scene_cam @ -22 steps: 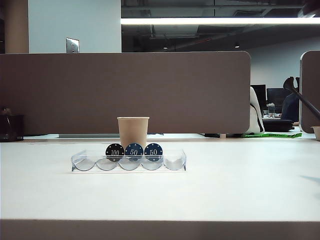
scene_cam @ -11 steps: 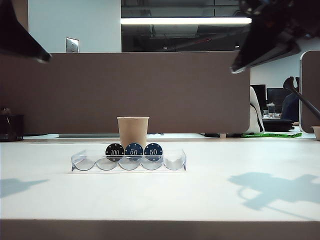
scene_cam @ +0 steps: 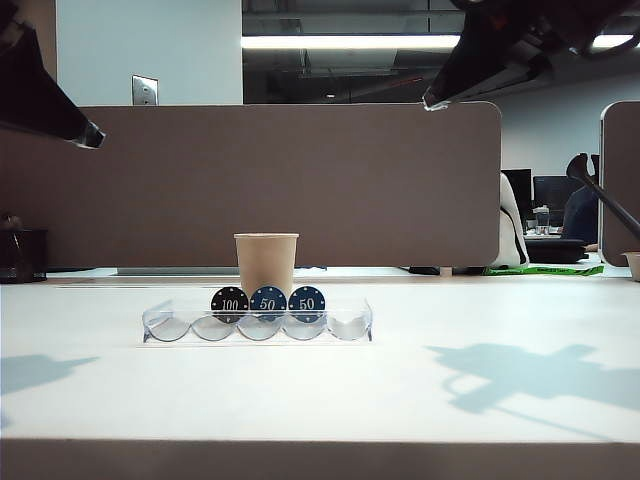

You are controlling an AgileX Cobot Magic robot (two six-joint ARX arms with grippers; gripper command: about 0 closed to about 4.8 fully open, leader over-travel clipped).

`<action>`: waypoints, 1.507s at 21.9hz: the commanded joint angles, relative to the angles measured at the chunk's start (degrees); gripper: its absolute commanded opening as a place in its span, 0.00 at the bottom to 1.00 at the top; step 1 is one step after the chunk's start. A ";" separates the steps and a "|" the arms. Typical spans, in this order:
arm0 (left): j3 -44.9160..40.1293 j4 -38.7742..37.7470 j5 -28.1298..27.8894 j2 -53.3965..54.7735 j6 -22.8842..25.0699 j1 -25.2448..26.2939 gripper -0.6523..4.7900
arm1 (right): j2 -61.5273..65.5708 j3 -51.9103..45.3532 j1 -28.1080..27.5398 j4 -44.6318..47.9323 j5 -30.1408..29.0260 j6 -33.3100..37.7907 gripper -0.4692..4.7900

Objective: Pick up the chip with the greater value and put it into the paper cup.

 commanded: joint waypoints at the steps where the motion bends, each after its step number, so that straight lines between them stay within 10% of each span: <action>1: 0.09 1.16 -1.22 1.03 5.05 0.00 0.11 | 2.60 0.35 0.02 3.67 1.01 3.41 0.09; 16: 0.24 3.15 4.59 7.04 0.94 -0.02 0.11 | 18.10 12.46 0.04 -4.90 4.74 5.49 0.09; 24: 10.53 1.16 7.80 18.75 7.76 0.00 0.11 | 18.10 12.46 0.04 -5.09 4.35 4.52 0.09; 33: 20.44 -10.12 0.46 26.71 28.96 0.13 0.29 | 18.14 12.46 0.04 -5.99 3.26 4.52 0.09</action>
